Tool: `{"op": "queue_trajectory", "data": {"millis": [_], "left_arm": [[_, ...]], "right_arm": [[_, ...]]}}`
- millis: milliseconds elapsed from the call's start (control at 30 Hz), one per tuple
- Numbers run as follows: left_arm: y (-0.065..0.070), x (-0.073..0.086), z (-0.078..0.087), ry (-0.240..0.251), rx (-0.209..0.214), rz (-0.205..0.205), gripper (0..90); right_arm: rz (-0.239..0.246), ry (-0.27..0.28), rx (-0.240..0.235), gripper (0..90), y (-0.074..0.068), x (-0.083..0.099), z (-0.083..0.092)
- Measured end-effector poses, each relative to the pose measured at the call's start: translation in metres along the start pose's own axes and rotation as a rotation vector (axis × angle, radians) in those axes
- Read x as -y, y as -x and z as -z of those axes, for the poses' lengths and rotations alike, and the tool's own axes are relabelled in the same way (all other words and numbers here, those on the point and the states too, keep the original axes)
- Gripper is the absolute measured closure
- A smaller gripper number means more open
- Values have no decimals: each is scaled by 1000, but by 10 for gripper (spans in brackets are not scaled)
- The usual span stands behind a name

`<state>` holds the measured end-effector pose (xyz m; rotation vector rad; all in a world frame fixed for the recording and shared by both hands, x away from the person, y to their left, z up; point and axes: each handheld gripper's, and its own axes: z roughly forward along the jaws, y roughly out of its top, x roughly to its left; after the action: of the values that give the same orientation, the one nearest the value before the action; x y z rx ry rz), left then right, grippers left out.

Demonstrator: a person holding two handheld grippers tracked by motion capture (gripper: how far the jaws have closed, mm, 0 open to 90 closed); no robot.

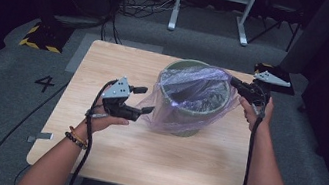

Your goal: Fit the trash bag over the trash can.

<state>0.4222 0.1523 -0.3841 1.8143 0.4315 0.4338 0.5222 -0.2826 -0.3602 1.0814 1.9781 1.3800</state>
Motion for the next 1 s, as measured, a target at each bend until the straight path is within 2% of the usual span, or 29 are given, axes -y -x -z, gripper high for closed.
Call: {"op": "queue_trajectory", "data": {"millis": [67, 133, 167, 200, 267, 300, 333, 400, 467, 500, 600, 633, 667, 733, 867, 933, 967, 1000], "left_arm": [[-7, -11, -1, 33, -3, 11, 290], [-9, -14, -2, 39, -1, 23, 291], [-16, -21, -11, 2, -13, 17, 298], [-18, -22, -15, -20, -28, 6, 322], [-25, -22, -23, -47, -19, 15, 372], [-29, -22, -26, -72, -34, 10, 398], [-33, -21, -26, -67, -21, 15, 447], [-39, -19, -28, -71, -12, 15, 608], [-42, -17, -29, -78, -21, 0, 684], [-43, -17, -30, -79, -27, -7, 756], [-45, -18, -34, -83, -68, -13, 857], [-45, -18, -34, -83, -68, -13, 870], [-47, -18, -36, -94, -100, -14, 870], [-53, -16, -45, -104, -121, 14, 898], [-61, -13, -60, -142, -160, 25, 900], [-63, -11, -64, -152, -164, 39, 900], [-70, -3, -75, -193, -182, 75, 900], [-72, 0, -79, -210, -182, 85, 900]], "right_arm": [[5, 10, -2, 889, 0, -2, 1], [5, 12, -3, 889, 0, -2, 1], [7, 19, -10, 888, -1, -4, 1], [9, 19, -10, 887, -2, -4, 1], [11, 22, -17, 884, -2, -5, 0], [15, 27, -25, 881, -3, -6, 0], [17, 31, -30, 881, -4, -6, 0], [23, 38, -39, 880, -6, -7, 0], [27, 38, -43, 879, -6, -8, -1], [28, 39, -45, 879, -6, -9, -1], [33, 32, -47, 879, -7, -10, -2], [33, 32, -47, 879, -7, -10, -2], [35, 26, -44, 879, -7, -10, -4], [32, 5, -42, 879, -5, -9, -8], [-2, -20, -59, 879, -2, -7, -16], [-29, -32, -70, 879, 1, -5, -20], [-42, -46, -69, 879, 3, -3, -23], [-51, -55, -73, 879, 4, -1, -25]]}}
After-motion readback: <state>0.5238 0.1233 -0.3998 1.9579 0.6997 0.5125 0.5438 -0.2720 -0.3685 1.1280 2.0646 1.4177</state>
